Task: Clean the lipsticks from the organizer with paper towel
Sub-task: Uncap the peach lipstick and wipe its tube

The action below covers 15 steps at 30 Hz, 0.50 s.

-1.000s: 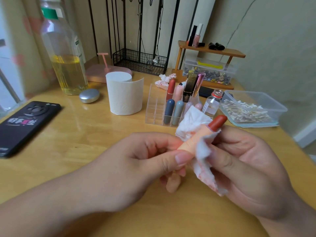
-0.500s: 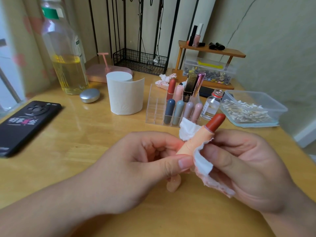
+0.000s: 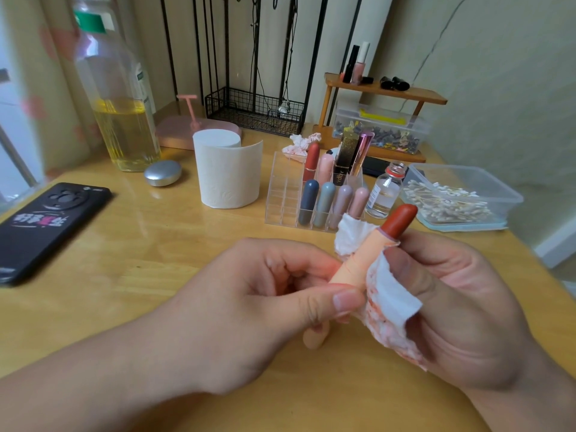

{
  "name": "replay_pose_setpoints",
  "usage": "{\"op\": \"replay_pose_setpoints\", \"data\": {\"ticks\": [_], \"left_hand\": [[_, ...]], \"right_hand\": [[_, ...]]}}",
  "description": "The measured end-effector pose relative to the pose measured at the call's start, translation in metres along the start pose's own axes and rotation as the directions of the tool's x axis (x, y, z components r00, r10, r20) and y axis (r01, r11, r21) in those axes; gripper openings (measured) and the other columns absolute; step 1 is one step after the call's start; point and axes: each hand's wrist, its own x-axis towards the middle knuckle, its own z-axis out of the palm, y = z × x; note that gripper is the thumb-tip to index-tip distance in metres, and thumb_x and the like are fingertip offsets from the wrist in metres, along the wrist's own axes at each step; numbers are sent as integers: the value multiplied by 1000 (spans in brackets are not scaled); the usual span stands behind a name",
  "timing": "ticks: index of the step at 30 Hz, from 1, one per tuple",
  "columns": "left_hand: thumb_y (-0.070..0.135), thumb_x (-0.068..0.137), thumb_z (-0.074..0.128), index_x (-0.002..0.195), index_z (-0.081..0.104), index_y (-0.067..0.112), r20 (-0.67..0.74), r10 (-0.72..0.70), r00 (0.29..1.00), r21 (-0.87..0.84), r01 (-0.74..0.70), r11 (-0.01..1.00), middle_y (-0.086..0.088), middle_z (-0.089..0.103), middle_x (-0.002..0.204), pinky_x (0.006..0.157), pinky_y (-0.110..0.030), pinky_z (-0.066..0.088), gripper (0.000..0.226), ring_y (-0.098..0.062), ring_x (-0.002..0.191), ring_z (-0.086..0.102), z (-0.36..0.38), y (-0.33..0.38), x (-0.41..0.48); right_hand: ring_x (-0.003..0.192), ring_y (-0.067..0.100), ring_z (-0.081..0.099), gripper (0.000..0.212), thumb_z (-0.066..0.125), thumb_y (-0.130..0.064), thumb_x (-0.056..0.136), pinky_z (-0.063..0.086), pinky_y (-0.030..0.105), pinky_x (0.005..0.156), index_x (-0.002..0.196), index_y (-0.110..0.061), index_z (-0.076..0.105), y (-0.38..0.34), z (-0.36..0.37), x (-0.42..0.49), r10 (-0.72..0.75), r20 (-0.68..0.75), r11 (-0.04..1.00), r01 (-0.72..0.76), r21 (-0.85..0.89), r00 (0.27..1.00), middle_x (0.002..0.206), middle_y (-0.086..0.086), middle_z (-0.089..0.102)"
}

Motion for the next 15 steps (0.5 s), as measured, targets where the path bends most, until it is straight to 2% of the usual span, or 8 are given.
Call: {"op": "replay_pose_setpoints", "data": {"ticks": [3,5,8,10,12,13,14,15], "left_hand": [[31,76,77,85,73,8,-80,24,997,11,-23,1000,-27,67,71,70,-60,48,25,-49,68,60,5,-1,-2],[36,70,80,80,72,14,-160,53,986,83,-40,996,-21,68,67,65,-59,50,26,-45,65,61,8,-2,-4],[44,63,82,77,69,19,-212,70,975,225,-21,974,-13,68,65,59,-46,48,31,-32,60,58,9,-3,-6],[39,65,82,77,69,19,-133,-4,991,141,23,990,-10,68,68,60,-37,47,26,-27,60,54,6,-3,-6],[28,77,75,84,72,18,63,-76,995,-26,78,997,-2,69,76,67,-27,50,12,-18,71,58,1,0,-3],[23,85,68,90,71,11,154,-90,984,-109,108,988,-1,69,82,70,-26,52,14,-17,78,59,0,1,-2],[19,91,61,95,69,4,226,-102,969,-190,146,971,-2,69,89,72,-27,53,18,-18,82,58,0,2,-2],[17,94,56,97,67,1,274,-110,955,-246,180,952,-5,69,93,72,-28,53,20,-18,83,58,1,3,-2]], "right_hand": [[50,13,64,23,50,-9,100,50,19,44,93,8,64,0,1,-4,-27,-142,926,-29,-378,989,61,14,61],[37,3,48,19,64,-24,93,37,13,38,86,-8,71,-1,2,-6,-77,-191,822,-46,-568,979,53,2,58],[33,5,40,20,68,-31,89,29,13,39,84,-12,71,0,2,-7,-87,-192,777,-54,-627,978,53,-2,58],[41,12,48,23,69,-31,90,31,25,43,93,-8,72,1,2,-6,-73,-199,798,-62,-600,977,59,1,64],[57,28,62,31,63,-21,95,50,31,55,105,8,64,1,4,-5,-24,-161,897,-50,-439,987,73,14,68],[56,40,61,33,62,-19,96,55,42,58,106,12,60,0,4,-6,1,-152,919,-60,-389,988,75,20,67],[48,45,53,34,65,-23,94,55,47,54,104,10,62,-2,4,-6,9,-181,900,-87,-427,983,72,24,65],[43,43,49,32,69,-26,90,54,39,52,100,4,66,-3,5,-7,-1,-217,855,-112,-507,976,69,24,64]]}}
